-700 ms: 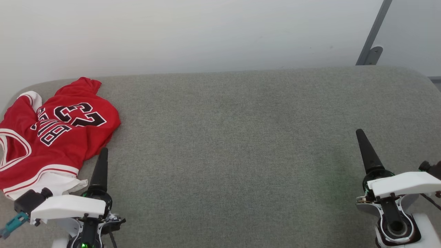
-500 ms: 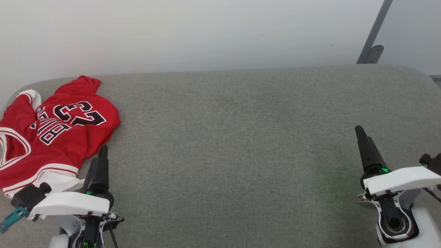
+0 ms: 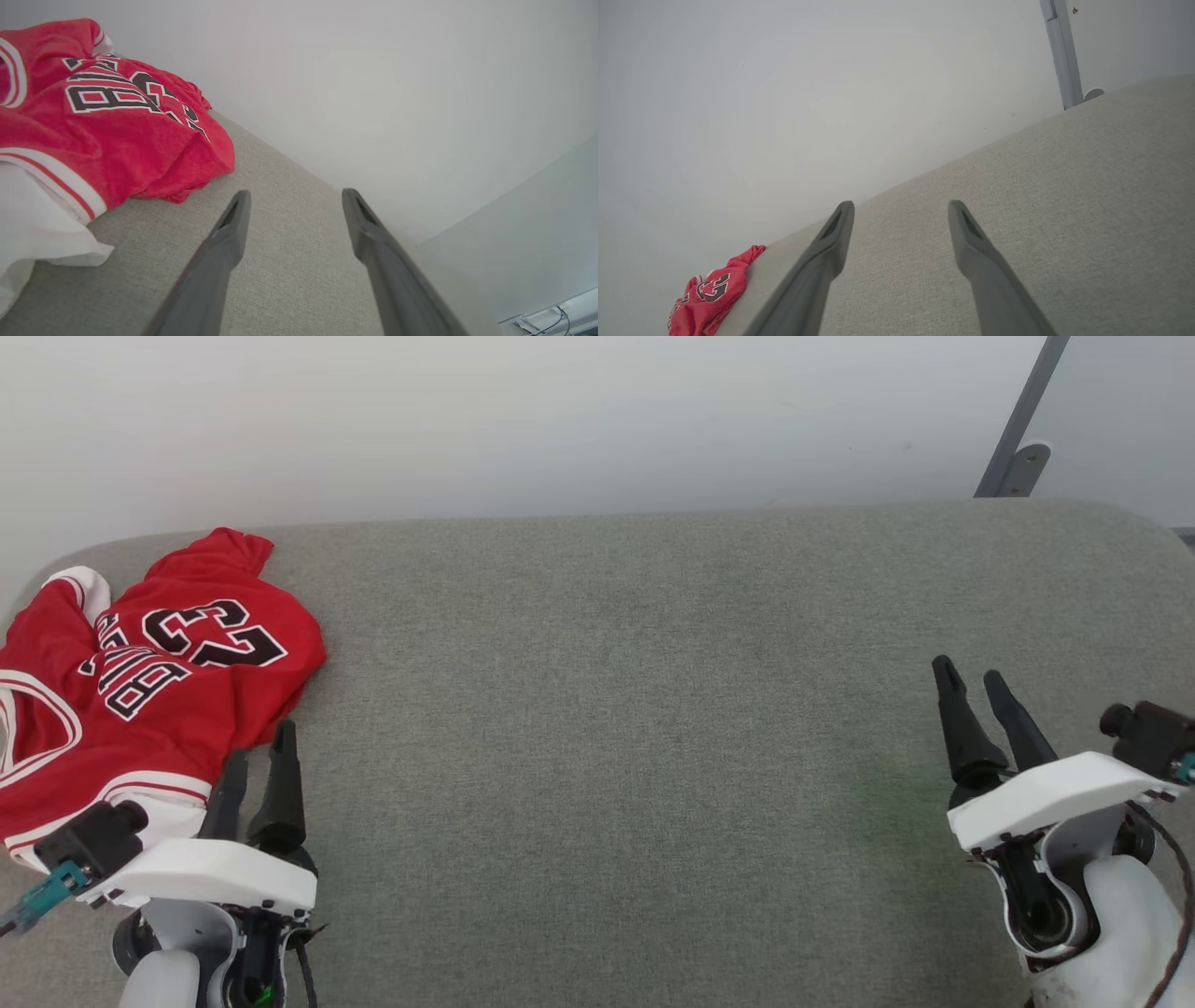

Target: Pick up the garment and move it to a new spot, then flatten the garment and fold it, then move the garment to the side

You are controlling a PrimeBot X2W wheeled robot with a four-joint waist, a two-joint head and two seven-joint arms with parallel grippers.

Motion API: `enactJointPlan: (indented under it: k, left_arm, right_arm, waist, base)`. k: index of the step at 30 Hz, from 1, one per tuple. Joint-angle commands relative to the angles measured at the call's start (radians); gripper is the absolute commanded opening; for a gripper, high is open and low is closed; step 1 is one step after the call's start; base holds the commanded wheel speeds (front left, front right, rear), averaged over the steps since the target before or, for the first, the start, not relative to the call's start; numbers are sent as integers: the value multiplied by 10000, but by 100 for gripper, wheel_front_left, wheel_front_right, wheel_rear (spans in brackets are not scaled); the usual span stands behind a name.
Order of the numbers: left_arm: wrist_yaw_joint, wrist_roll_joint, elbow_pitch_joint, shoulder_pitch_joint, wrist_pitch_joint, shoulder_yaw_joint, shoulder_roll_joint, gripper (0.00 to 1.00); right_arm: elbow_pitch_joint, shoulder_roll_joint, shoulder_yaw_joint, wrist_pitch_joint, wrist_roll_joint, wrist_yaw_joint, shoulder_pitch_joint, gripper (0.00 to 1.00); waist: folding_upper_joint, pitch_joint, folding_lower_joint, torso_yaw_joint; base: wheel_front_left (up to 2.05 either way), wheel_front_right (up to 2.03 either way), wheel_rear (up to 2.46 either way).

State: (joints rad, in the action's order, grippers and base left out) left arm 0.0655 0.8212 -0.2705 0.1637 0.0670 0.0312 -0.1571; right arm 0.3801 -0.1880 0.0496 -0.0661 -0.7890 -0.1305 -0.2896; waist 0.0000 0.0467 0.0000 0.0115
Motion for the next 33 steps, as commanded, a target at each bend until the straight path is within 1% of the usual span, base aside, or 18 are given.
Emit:
enactJointPlan:
  k: [1, 12, 17, 24, 33]
  left_arm:
    - [-53, -444, 72, 365, 121, -65, -143, 100]
    - [-218, -1821, -147, 566, 464, -359, -403, 100]
    - [-249, -2308, -239, 620, 614, -431, -442, 100]
    - [-245, -2943, -343, 568, 809, -441, -433, 100]
    - [14, -3641, -608, 644, 1044, -295, -401, 100]
  right_arm:
    - [-6, -90, 75, -132, 461, -1, -377, 100]
    - [428, -229, 363, -474, 2157, -2, -835, 100]
    - [526, -287, 305, -624, 2799, -2, -928, 100]
    - [559, -341, 238, -814, 3364, -1, -969, 100]
    - [589, -315, 97, -1053, 3510, -1, -1032, 100]
  waist:
    - [0, 19, 0, 6]
    - [0, 158, 0, 11]
    - [0, 198, 0, 14]
    - [0, 240, 0, 24]
    - [0, 281, 0, 47]
  base:
    - [0, 0, 0]
    - [0, 0, 0]
    - [0, 0, 0]
    - [0, 0, 0]
    - [0, 0, 0]
